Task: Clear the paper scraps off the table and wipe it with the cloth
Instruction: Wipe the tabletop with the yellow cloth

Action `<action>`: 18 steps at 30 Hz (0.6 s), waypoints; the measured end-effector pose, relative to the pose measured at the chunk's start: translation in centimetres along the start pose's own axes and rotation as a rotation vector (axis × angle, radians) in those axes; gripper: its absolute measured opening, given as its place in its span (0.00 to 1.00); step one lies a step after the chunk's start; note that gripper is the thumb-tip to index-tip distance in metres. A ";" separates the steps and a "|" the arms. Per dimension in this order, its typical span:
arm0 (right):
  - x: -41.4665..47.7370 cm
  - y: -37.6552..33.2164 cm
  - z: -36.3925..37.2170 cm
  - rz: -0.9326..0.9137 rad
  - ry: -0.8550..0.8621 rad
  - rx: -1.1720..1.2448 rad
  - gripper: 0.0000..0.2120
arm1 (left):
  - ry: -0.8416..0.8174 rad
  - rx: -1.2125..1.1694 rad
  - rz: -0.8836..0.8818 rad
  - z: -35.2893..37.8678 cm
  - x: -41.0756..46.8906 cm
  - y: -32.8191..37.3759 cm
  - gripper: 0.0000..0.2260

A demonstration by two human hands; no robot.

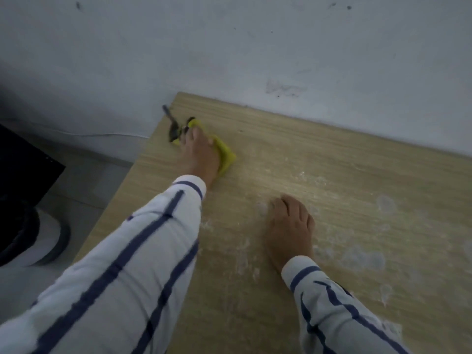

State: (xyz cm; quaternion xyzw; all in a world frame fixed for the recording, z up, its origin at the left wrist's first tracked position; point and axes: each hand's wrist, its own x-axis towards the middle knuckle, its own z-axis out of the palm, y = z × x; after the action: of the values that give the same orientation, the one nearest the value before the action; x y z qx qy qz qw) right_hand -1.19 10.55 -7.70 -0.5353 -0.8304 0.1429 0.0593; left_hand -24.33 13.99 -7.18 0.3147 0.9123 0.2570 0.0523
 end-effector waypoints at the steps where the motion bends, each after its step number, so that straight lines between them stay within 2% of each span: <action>1: 0.0 -0.1 0.0 0.008 0.006 -0.016 0.20 | -0.029 -0.029 0.143 0.4 -0.9 1.7 0.15; 4: 0.2 -0.2 0.0 0.032 0.015 -0.028 0.23 | -0.358 -0.040 0.849 2.8 -4.6 4.6 0.15; 5: 0.3 -0.2 0.0 0.035 0.018 -0.028 0.23 | -0.410 0.033 0.983 3.5 -4.2 4.2 0.16; 6: 0.3 -0.1 0.0 0.030 0.022 -0.032 0.22 | -0.378 0.052 0.983 4.1 -2.7 3.2 0.16; 7: 0.4 0.0 0.0 0.019 0.034 -0.043 0.20 | -0.312 0.059 0.826 3.9 -0.8 2.5 0.14; 9: 0.3 0.1 0.3 -0.001 0.039 -0.062 0.17 | -0.117 0.096 0.324 3.7 3.5 0.3 0.11; 10: 0.3 0.1 0.4 -0.010 0.029 -0.069 0.18 | -0.042 0.142 0.106 3.4 5.1 -0.5 0.12; 11: 0.4 0.2 0.6 -0.013 0.025 -0.076 0.19 | -0.016 0.175 0.005 3.6 5.9 -0.5 0.14; 12: 0.4 0.1 0.6 -0.008 0.027 -0.082 0.20 | -0.034 0.181 0.029 3.8 5.6 0.7 0.16; 13: 0.4 0.0 0.5 -0.001 0.031 -0.089 0.21 | -0.094 0.134 0.126 4.5 4.7 2.6 0.16; 16: 0.5 0.1 0.5 0.008 0.038 -0.087 0.21 | -0.379 -0.128 0.628 7.0 -1.5 9.3 0.11; 17: 0.4 0.1 0.6 0.005 0.030 -0.086 0.22 | -0.465 -0.128 0.824 7.5 -3.7 10.6 0.09; 18: 0.4 0.1 0.5 0.004 0.019 -0.089 0.23 | -0.524 -0.090 0.948 7.9 -4.7 11.6 0.08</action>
State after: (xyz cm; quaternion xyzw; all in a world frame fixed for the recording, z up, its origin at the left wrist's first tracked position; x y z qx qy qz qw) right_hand -1.36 10.88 -8.26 -0.5406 -0.8341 0.1010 0.0431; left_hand -12.24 22.38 -8.52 0.7425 0.6149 0.2043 0.1698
